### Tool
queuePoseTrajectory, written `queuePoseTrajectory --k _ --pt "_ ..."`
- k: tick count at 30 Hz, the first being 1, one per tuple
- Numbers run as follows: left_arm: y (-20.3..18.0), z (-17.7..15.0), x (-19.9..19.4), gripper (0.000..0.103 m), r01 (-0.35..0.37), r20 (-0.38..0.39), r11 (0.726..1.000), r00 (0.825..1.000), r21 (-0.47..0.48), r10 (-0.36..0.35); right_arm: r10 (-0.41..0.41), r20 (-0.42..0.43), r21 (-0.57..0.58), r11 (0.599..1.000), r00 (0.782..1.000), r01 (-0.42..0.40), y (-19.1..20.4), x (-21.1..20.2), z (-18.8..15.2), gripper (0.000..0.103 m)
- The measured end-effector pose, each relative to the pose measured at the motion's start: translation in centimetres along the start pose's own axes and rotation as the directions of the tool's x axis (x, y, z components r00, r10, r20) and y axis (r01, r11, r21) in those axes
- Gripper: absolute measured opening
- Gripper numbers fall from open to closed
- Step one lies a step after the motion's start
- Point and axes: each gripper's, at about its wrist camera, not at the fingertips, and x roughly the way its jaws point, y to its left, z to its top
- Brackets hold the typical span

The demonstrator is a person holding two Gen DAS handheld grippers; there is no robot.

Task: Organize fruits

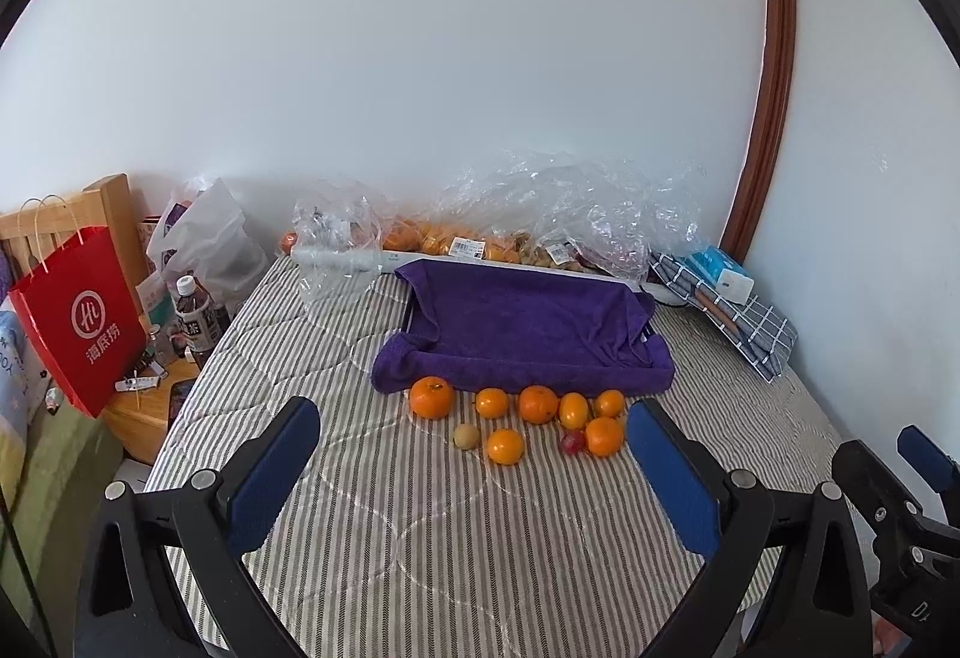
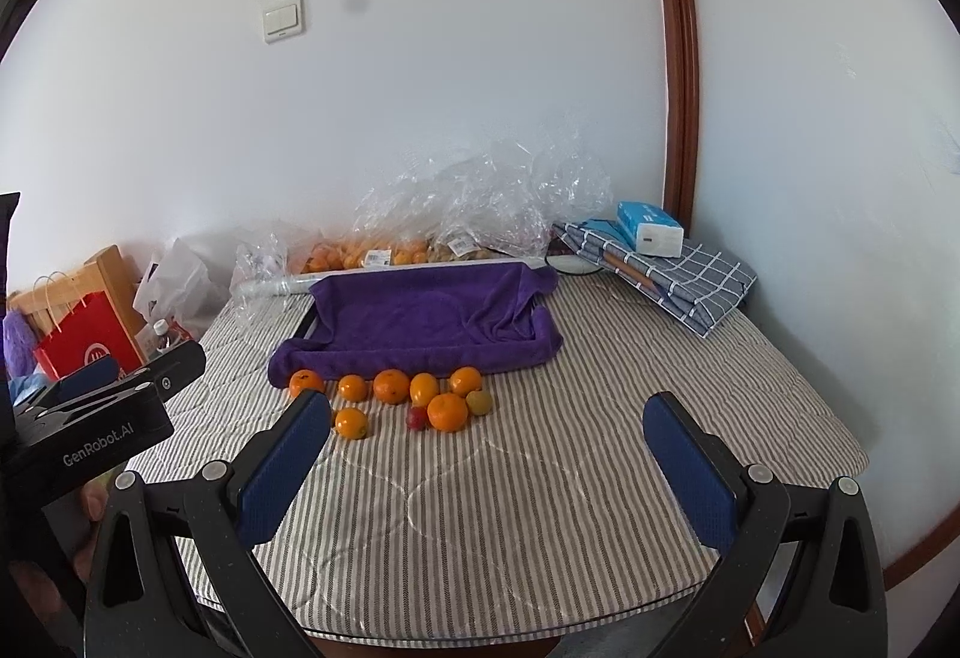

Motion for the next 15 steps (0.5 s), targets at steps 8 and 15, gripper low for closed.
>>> queuePoseTrajectory --k 8,15 --pt "0.6 0.5 2.8 0.103 0.001 -0.036 1.0 0.999 0.023 0.0 0.056 0.007 -0.03 0.998 0.998 -0.056 0.1 1.9 1.0 0.102" --pt "1.6 0.8 6.6 0.102 0.015 -0.08 1.0 0.997 0.011 -0.014 0.096 -0.032 -0.062 0.993 0.995 -0.098 -0.1 6.3 1.3 0.102"
